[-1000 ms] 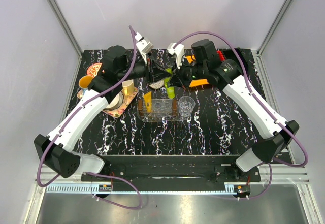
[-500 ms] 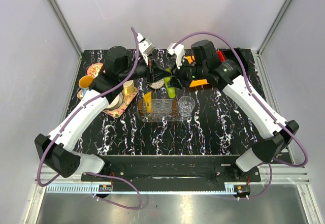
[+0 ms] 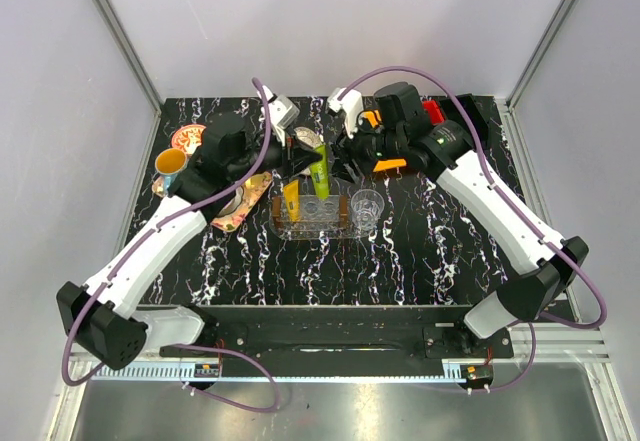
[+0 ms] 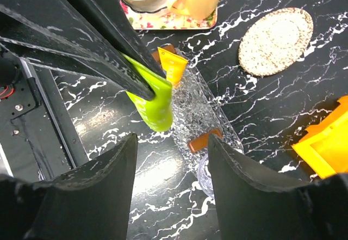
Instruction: Prepare toiletry sets of a toothbrush and toothpaste on the tray
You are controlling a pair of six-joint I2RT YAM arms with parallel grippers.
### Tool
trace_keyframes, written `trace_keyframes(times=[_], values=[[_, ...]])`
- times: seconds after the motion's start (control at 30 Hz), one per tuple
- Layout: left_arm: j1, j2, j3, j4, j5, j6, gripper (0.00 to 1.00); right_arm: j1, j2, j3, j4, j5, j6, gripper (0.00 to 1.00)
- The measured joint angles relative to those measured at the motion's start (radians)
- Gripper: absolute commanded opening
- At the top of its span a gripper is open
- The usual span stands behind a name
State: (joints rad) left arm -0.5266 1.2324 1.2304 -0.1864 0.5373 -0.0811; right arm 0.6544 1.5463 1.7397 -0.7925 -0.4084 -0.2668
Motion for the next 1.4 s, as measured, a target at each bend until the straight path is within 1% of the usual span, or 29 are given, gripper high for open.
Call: trace_keyframes(times=[0.23,0.5,0.7,1.03,1.4], values=[[0.000,-0.058,-0.098,0.031,-0.049,0.021,0.00,0.000,-0.030,-0.055,-0.008,0.081,-0.019,0.60],[0.001,-0.101,-0.253,0.130,-0.080,0.048,0.00,-0.010,-0.091,-0.137,-0.004,0.157,-0.045,0.59],[0.001,-0.112,-0.351,0.224,-0.114,0.074,0.00,-0.044,-0.100,-0.178,0.004,0.165,-0.051,0.59],[0.001,-0.110,-0.459,0.402,-0.168,0.092,0.00,-0.101,-0.101,-0.205,0.014,0.161,-0.051,0.59],[0.001,-0.071,-0.505,0.524,-0.183,0.092,0.00,-0.113,-0.101,-0.205,0.018,0.156,-0.050,0.59]])
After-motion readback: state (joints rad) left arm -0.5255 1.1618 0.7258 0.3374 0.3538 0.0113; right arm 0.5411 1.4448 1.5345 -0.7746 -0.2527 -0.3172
